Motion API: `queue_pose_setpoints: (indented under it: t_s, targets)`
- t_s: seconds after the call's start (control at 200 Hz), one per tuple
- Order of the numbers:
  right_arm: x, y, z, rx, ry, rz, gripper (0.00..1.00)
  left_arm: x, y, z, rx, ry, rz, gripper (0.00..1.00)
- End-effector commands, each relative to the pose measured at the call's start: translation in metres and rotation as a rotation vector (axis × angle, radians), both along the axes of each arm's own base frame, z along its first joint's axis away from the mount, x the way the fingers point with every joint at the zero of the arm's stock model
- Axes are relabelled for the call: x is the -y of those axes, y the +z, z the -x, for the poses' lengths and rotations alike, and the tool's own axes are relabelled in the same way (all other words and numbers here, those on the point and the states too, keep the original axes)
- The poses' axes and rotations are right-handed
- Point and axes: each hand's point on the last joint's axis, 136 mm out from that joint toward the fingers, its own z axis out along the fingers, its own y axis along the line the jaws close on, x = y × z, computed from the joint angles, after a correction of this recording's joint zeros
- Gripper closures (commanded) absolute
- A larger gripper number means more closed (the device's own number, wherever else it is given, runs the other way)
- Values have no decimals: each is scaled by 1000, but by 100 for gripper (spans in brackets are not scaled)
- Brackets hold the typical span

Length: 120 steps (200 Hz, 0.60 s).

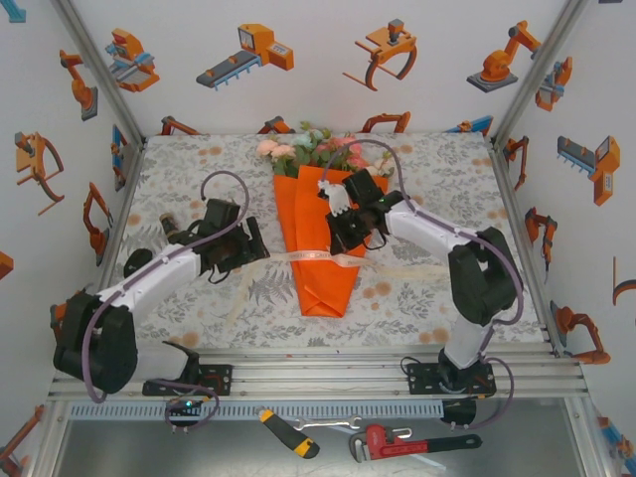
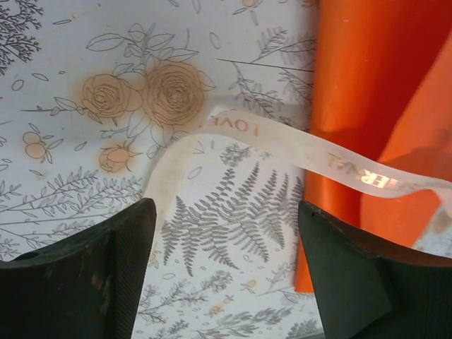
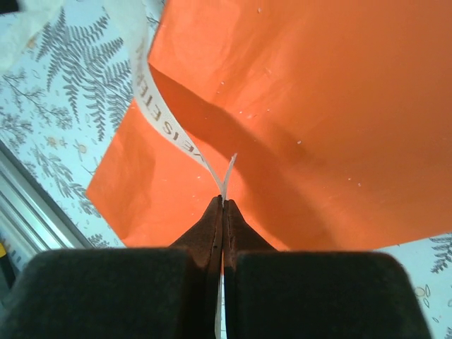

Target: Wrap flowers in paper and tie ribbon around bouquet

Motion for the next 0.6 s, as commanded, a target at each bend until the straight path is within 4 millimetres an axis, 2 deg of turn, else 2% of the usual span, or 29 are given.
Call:
queue_pose_setpoints:
  t_s: [0.0,0.105,0.185,0.305,0.496,0.596]
  targets:
    - [-8,39,-2,50,-14,-84,100,-5,-12,-12,5,-34,-93,22]
    - [-9,55,1,66,-24,-137,100,1,-22,-20,4,-159,-197,13]
    - [-9,62,3,77,-24,-157,100,1,-31,-26,-8,-224,-300,15]
    - [-10,67,5,77,-23,-170,100,10,-42,-32,-46,-303,-366,18]
    - [-11,67,3,70,-40,-180,100,43,-57,-26,-94,-445,-265,29]
    - [-9,66,-1,80,-61,-173,100,59,-61,-19,-103,-508,-191,31]
